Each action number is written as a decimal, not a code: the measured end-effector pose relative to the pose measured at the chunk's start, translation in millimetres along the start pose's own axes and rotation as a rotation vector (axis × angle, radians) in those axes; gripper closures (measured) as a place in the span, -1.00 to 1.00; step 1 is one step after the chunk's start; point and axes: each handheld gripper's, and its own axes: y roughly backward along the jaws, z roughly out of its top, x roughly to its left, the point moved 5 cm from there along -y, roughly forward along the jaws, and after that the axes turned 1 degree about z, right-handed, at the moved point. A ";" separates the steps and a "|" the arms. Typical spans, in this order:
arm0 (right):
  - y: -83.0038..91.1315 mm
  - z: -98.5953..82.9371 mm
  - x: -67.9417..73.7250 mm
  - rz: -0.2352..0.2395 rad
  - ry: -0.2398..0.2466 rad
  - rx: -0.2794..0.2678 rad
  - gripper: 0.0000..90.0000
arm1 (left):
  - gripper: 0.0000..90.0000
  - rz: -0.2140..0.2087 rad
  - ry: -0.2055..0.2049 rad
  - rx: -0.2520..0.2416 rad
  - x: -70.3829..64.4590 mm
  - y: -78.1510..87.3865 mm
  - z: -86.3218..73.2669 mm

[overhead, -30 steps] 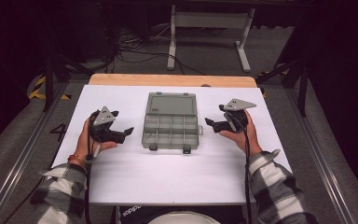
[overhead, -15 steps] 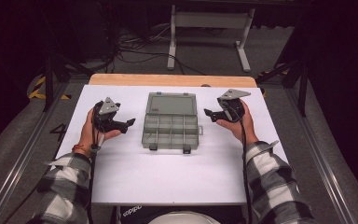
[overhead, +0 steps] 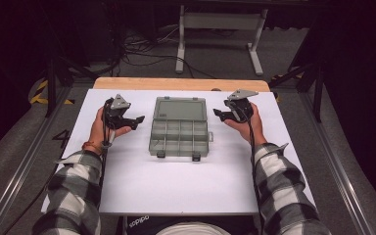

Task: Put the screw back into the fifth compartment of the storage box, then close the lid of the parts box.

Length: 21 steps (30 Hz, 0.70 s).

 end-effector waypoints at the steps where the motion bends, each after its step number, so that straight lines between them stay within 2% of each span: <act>1: -1.1 -0.3 -0.3 0.003 -0.003 0.003 0.12 | -0.33 0.007 0.003 0.012 1.5 -1.8 -1.1; 2: -2.5 -0.7 -0.5 0.008 -0.003 0.015 0.22 | -0.23 0.007 0.003 0.012 1.5 -1.8 -1.1; 3: -4.3 -1.2 -0.6 0.013 0.003 0.031 0.40 | -0.04 0.006 -0.004 0.034 3.3 -4.5 -2.5; 4: -5.5 -1.6 -0.8 0.020 0.005 0.041 0.51 | 0.04 0.010 -0.009 0.047 4.7 -6.2 -2.7; 6: -9.6 -2.6 -1.3 0.039 0.006 0.072 0.75 | 0.29 0.014 -0.001 0.063 5.6 -9.9 -2.9; 8: -11.7 -2.9 -1.8 0.041 0.011 0.085 0.82 | 0.36 0.004 0.007 0.071 6.5 -13.4 -3.0; 10: -18.7 -4.3 -2.1 0.054 0.022 0.122 1.00 | 0.70 -0.002 0.015 0.105 8.5 -21.8 -4.2; 12: -24.3 -6.4 -0.5 0.067 0.030 0.150 1.00 | 0.90 -0.022 0.012 0.123 8.6 -27.8 -4.4; 14: -30.9 -8.2 1.5 0.076 0.041 0.178 1.00 | 0.99 -0.035 -0.004 0.140 6.8 -34.0 -4.3; 17: -36.4 -9.1 3.6 0.081 0.051 0.199 1.00 | 0.99 -0.050 -0.011 0.162 3.6 -41.4 -5.0; 21: -49.6 -11.2 9.2 0.091 0.082 0.257 1.00 | 1.00 -0.067 -0.014 0.196 1.7 -53.4 -3.5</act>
